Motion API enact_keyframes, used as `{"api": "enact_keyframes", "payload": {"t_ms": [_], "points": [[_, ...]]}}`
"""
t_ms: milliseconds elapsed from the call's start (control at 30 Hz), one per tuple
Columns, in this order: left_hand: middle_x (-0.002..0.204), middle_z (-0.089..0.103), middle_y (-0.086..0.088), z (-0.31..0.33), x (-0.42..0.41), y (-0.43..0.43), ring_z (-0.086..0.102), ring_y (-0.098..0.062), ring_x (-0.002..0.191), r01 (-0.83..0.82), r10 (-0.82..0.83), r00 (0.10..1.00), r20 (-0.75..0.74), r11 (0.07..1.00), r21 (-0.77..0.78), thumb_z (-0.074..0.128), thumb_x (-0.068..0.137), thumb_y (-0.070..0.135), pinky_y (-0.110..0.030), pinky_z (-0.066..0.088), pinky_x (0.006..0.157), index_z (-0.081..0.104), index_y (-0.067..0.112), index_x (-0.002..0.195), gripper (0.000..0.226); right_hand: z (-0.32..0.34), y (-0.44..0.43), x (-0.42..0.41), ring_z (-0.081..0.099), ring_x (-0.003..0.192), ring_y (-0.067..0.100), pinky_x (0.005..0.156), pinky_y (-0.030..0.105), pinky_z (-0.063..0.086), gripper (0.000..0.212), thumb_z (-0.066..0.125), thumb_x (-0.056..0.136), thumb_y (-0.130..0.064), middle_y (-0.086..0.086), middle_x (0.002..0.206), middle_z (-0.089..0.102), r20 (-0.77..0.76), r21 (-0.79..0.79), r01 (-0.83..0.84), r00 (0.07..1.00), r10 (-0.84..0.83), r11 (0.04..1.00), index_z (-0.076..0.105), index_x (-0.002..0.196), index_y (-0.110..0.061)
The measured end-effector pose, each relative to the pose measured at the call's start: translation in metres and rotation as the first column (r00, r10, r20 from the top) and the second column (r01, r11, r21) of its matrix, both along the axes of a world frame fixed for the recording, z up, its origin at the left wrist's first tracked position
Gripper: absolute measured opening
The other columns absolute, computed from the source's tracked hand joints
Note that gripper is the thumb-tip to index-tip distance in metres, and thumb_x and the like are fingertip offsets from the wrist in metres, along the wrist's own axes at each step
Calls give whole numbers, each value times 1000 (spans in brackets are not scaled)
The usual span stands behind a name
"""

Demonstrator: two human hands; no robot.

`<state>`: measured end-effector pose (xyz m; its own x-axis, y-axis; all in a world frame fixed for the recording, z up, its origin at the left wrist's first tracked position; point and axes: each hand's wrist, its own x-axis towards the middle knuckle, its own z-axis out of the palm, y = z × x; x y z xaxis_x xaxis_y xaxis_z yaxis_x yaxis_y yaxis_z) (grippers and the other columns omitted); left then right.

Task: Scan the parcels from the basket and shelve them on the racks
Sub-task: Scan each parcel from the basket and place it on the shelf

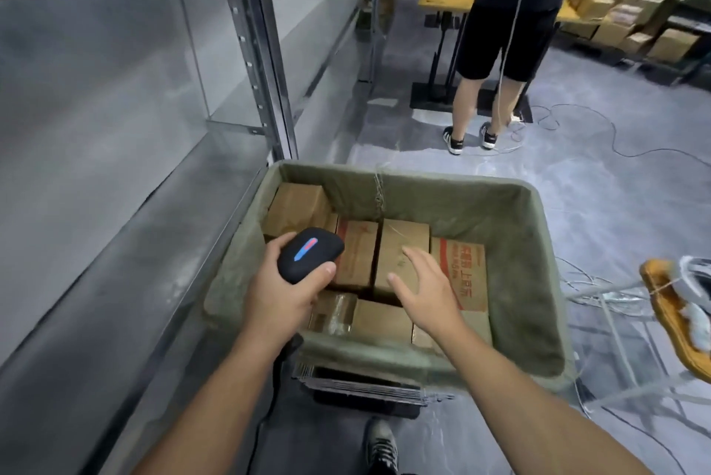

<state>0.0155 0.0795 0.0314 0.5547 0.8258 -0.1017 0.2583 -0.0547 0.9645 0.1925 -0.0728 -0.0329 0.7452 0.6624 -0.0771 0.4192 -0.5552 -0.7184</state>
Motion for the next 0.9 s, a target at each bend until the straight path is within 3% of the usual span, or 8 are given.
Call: {"api": "enact_keyframes", "payload": {"t_ms": [133,300,467,533,767,900], "points": [[101,74,14,-5,17,13,72,-23,82,-64,63,998,-22,998,-21,81,54,61,-44,60,82,58,49,117,68,-5,34,25,28,148,13,112,19,16,61,58,100,-42,1,161,33,-29,21,-68,997,69,997,39,153,-20],[107,70,7,-1,12,40,71,-21,81,-157,156,986,-64,987,-19,82,61,52,-38,61,72,56,39,126,71,-10,91,29,29,148,18,111,18,17,61,59,99,-41,6,159,35,-71,35,-148,986,150,988,41,153,-18],[106,70,0,2,-3,80,70,-21,80,-213,210,974,-79,977,-30,87,74,37,-25,54,63,56,42,120,56,-19,151,17,29,148,18,115,24,20,63,59,99,-42,5,160,34,-102,38,-207,972,209,978,39,154,-18],[106,71,-3,3,-7,96,69,-21,79,-232,228,970,-84,972,-41,85,70,39,-21,53,60,57,39,123,59,-22,174,13,29,149,18,117,27,21,62,59,99,-41,3,160,34,-108,33,-228,967,231,973,39,154,-18],[100,72,2,-1,-15,141,70,-17,67,-236,227,968,-102,968,-88,79,59,52,-31,56,64,59,48,114,58,-46,256,3,32,147,21,116,38,31,61,56,100,-44,1,161,33,-81,-24,-307,949,305,951,38,154,-24],[101,72,-1,-7,-11,162,70,-16,66,-213,202,972,-116,972,-95,80,61,49,-33,59,64,59,46,116,59,-61,266,2,26,149,21,117,43,33,72,56,97,-50,-4,164,22,-120,-102,-267,959,255,958,23,159,-32]]}}
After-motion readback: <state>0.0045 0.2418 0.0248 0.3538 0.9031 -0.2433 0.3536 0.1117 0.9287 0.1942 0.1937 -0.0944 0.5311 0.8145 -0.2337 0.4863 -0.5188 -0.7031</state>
